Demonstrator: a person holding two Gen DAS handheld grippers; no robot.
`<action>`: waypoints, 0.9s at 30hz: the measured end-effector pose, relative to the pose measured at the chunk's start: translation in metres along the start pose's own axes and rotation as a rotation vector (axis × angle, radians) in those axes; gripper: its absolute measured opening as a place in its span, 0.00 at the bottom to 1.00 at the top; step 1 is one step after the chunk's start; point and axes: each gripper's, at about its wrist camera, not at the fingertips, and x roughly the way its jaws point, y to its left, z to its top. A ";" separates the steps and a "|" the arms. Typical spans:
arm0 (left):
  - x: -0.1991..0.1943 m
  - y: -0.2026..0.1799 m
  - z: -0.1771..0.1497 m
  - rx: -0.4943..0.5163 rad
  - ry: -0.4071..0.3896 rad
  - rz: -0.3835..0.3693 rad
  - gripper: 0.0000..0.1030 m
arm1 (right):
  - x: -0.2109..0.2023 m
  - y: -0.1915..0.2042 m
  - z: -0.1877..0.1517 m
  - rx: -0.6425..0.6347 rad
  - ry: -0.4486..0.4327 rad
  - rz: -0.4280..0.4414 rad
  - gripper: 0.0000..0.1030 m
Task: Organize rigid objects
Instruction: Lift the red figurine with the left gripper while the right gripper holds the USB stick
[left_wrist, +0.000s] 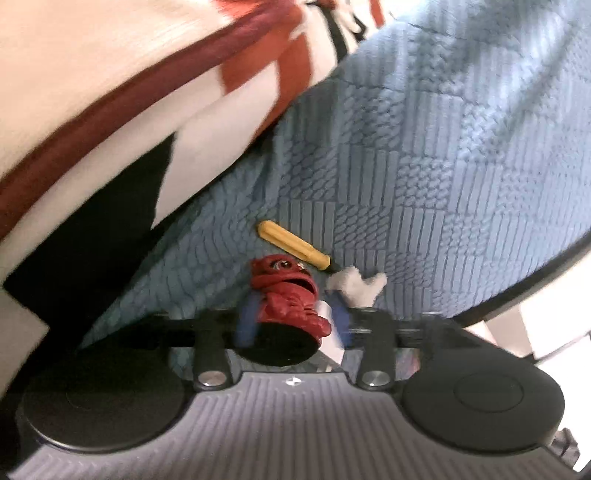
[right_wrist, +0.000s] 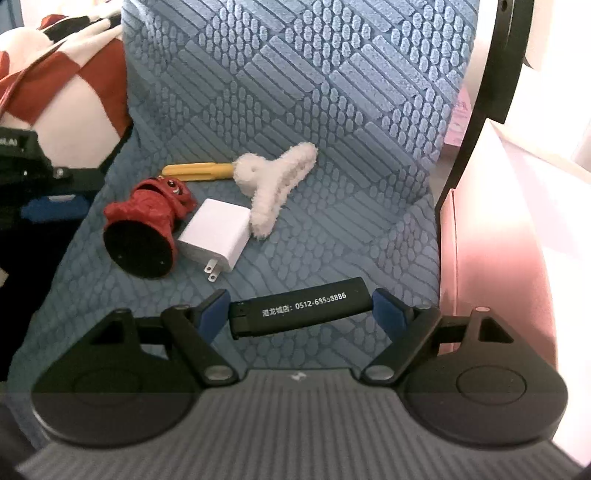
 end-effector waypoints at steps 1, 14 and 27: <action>0.000 0.002 0.000 -0.025 -0.004 -0.011 0.61 | 0.000 0.000 0.000 0.002 -0.002 -0.001 0.83; 0.060 -0.023 0.020 0.123 0.129 0.095 0.65 | 0.013 0.000 -0.004 0.008 0.026 0.003 0.83; 0.105 -0.038 0.015 0.199 0.216 0.165 0.65 | 0.032 -0.002 -0.008 -0.005 0.081 -0.005 0.83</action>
